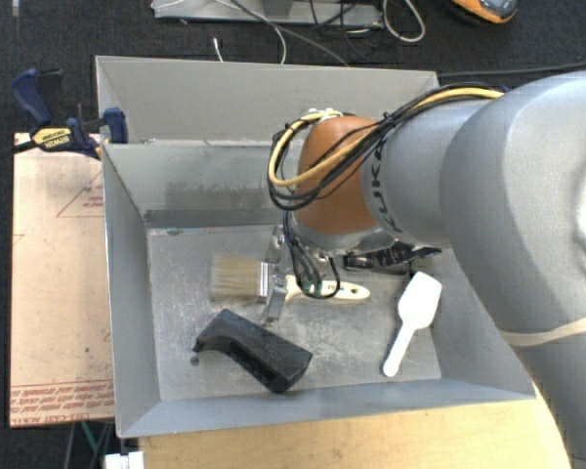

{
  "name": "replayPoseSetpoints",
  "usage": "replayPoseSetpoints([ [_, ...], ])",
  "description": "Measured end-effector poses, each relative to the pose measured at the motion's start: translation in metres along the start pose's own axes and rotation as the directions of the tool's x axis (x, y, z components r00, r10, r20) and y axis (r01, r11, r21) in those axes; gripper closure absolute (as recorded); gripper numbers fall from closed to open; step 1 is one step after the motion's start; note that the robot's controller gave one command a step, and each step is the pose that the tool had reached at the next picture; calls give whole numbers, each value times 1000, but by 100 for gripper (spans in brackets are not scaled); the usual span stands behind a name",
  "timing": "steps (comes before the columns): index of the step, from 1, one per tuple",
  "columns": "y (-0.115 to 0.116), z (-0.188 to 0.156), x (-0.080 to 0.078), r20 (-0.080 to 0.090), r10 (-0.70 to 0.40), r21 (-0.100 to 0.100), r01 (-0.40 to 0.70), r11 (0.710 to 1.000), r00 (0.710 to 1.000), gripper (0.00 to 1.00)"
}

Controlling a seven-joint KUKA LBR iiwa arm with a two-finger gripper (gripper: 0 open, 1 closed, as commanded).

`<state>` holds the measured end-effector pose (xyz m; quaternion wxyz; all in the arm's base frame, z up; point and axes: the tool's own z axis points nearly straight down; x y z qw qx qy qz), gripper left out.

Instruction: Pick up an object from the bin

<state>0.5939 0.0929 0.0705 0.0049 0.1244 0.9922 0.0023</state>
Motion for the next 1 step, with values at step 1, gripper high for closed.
replayPoseSetpoints([
  [1,-6,0,-26,9,-475,3,475,880,880,0],
])
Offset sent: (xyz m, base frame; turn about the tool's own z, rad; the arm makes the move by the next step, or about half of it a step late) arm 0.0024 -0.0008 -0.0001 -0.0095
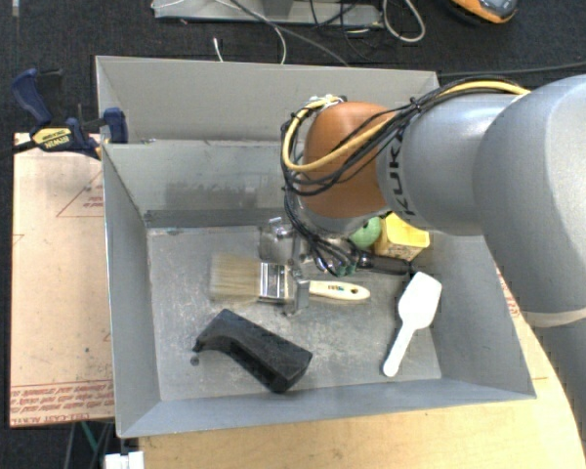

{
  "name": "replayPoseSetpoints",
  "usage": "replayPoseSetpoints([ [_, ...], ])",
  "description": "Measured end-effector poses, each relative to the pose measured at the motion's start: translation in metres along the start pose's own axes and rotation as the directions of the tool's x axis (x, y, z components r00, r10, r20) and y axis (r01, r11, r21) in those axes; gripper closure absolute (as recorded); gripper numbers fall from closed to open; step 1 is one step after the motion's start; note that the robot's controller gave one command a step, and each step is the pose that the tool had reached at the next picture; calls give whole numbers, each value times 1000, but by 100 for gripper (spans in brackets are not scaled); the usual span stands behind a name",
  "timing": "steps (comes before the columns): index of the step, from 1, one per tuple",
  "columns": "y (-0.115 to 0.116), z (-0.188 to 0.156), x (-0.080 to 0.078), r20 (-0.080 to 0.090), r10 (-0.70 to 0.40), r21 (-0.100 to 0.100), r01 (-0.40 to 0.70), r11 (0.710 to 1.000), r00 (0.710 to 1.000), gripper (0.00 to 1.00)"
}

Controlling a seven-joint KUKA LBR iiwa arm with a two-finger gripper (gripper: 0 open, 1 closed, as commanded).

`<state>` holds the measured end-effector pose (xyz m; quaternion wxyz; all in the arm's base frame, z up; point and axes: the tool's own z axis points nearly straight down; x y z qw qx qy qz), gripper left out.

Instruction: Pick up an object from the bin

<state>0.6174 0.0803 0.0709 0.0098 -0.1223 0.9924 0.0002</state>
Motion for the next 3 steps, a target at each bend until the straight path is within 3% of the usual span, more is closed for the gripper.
replayPoseSetpoints([
  [1,17,-1,17,-7,464,0,-464,886,886,100],
  [3,17,-11,18,-11,464,1,-464,886,886,100],
])
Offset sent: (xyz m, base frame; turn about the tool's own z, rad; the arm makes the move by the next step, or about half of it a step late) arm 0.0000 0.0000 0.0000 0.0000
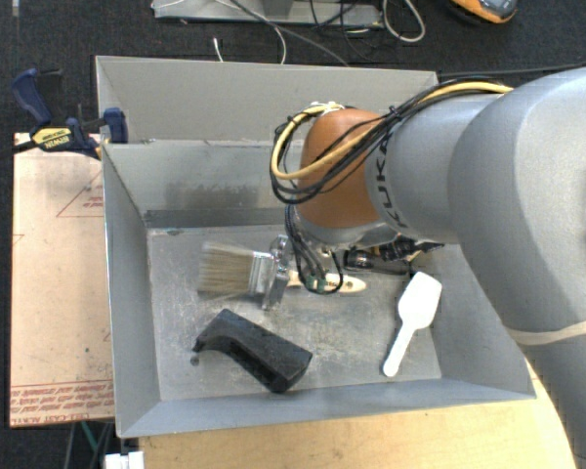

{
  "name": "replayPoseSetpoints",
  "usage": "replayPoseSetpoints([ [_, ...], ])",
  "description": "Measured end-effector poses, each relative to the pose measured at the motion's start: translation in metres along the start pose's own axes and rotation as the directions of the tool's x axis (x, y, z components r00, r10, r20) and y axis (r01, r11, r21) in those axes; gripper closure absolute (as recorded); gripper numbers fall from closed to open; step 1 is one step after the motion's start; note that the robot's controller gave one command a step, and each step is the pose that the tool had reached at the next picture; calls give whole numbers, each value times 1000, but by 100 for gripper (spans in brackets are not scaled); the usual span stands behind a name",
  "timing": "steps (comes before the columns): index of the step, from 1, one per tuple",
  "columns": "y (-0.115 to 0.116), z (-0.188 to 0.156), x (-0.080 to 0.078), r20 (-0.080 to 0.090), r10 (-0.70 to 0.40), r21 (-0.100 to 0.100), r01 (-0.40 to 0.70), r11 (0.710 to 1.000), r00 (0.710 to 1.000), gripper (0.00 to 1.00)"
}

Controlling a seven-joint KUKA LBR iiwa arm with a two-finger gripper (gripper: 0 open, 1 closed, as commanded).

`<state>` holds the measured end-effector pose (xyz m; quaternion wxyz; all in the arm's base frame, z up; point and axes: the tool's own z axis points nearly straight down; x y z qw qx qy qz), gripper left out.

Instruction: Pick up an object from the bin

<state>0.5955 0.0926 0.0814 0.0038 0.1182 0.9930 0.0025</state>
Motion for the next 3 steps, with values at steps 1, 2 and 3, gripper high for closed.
replayPoseSetpoints([
  [1,0,-38,1,-5,-1,2,1,1000,1000,100],
  [2,1,-88,-1,1,-1,-1,1,1000,1000,100],
  [3,1,-117,-3,6,-2,-3,2,1000,1000,100],
])
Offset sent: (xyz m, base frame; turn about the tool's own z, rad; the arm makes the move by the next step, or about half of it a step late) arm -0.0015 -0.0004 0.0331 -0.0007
